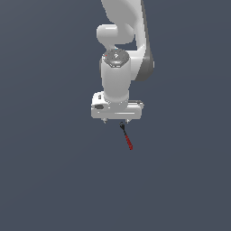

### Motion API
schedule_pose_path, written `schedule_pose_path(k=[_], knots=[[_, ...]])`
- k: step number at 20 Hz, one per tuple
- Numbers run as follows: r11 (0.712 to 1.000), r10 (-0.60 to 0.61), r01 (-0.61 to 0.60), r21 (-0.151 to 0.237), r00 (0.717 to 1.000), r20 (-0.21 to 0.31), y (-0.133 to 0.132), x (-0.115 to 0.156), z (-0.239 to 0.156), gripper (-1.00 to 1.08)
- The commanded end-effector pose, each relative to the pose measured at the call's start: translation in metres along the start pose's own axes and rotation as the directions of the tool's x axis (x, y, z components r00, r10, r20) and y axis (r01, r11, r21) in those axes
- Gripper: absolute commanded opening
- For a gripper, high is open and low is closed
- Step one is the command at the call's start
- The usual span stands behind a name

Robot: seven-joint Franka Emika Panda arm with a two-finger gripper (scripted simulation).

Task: Pick up the object and move it to a goal position.

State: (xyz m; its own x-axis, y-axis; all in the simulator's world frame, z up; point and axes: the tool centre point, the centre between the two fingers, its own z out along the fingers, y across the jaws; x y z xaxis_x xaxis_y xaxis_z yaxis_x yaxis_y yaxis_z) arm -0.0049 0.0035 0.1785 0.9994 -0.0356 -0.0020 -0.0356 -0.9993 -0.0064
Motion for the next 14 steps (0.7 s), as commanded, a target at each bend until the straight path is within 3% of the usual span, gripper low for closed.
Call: schedule_pose_path(k=[1, 9, 14], knots=[[1.000, 0.000, 0.000, 0.000, 1.000, 0.000, 0.000, 0.000, 0.000, 1.00], [1.000, 0.020, -0.020, -0.004, 1.000, 0.024, 0.026, -0.005, 0.007, 1.00], [1.000, 0.020, -0.020, -0.004, 0.999, 0.025, 0.027, -0.005, 0.007, 1.00]])
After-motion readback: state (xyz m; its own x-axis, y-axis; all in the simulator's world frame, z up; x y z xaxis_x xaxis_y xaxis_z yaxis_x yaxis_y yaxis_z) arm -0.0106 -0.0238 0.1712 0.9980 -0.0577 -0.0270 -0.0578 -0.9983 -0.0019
